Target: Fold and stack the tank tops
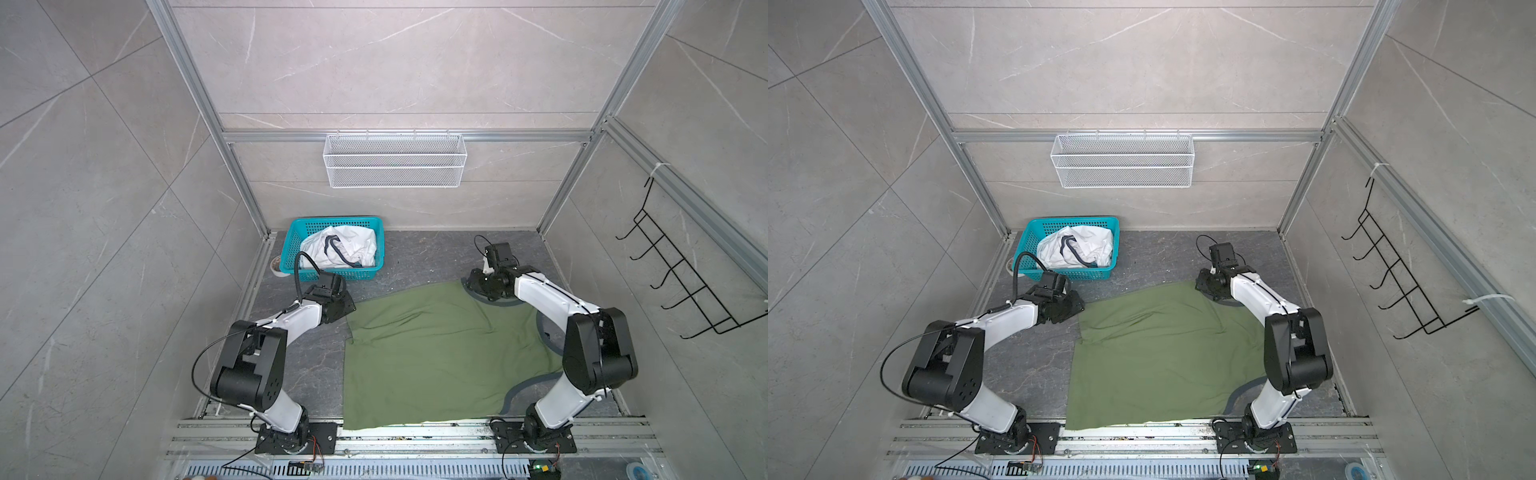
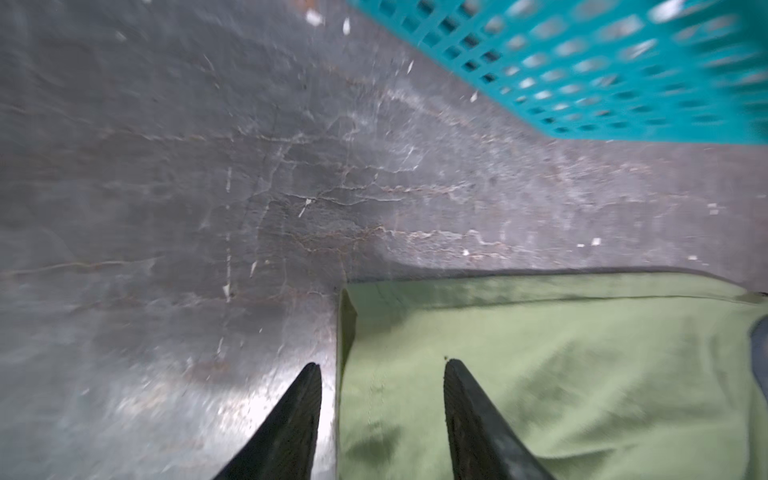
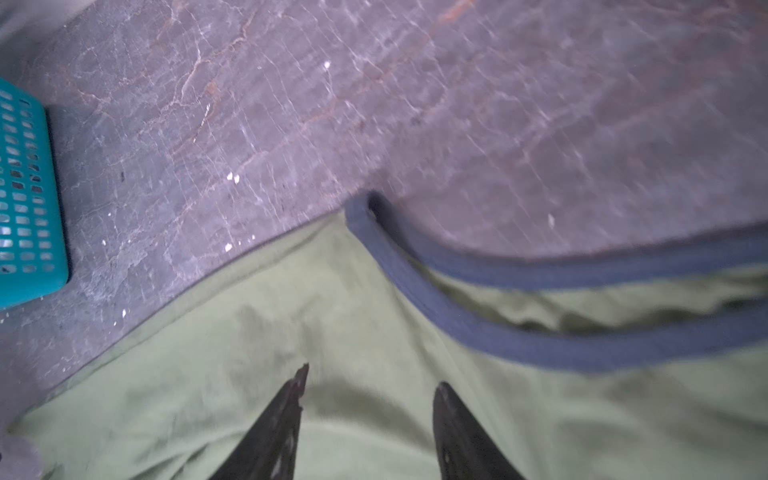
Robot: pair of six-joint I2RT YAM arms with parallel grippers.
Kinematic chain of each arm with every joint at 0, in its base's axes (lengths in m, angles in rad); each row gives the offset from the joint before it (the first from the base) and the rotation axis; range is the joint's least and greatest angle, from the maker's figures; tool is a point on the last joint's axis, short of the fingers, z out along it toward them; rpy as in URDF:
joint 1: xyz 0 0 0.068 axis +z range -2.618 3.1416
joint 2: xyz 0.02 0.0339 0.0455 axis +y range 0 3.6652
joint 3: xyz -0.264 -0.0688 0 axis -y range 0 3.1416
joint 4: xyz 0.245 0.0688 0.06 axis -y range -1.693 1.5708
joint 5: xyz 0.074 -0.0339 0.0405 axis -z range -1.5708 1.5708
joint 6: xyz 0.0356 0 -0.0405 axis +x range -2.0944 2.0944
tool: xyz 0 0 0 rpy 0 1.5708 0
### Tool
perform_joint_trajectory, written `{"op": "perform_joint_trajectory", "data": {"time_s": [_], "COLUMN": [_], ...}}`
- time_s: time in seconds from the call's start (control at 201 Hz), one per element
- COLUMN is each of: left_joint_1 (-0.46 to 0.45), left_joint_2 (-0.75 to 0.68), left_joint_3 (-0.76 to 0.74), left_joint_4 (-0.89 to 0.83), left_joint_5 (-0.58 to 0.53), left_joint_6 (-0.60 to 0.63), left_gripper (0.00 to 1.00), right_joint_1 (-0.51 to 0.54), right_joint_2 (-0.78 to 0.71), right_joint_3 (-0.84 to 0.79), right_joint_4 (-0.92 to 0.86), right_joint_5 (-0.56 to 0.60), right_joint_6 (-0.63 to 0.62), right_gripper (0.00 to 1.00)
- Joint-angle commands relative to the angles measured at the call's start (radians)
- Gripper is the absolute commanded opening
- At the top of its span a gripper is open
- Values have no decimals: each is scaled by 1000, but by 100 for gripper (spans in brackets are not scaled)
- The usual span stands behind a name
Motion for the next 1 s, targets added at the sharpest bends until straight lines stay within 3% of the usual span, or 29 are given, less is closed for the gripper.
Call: {"op": "perform_joint_trajectory", "data": {"time_s": [0.0,0.657,0.796,0.995], "left_joint_1": [7,8,8,9], "left_joint_2": [40,157,155,115], "left_joint_3": [45,95,99,115], "left_joint_4": [26,54,55,45], "left_joint_5": [10,-18,-13,-30], "left_joint_6": [37,76,80,105], "left_gripper": [48,24,16,6], "right_joint_1": [-4,-21,-20,-20], "right_joint_2": [84,435,446,371], "right_joint_3": [73,381,386,358], "right_joint_4": [-7,-81,-92,-80], "right_joint_5": [-19,-68,-67,-50], "right_joint_6": [-39,-71,-66,-69], "right_gripper": [54,52,42,16]}}
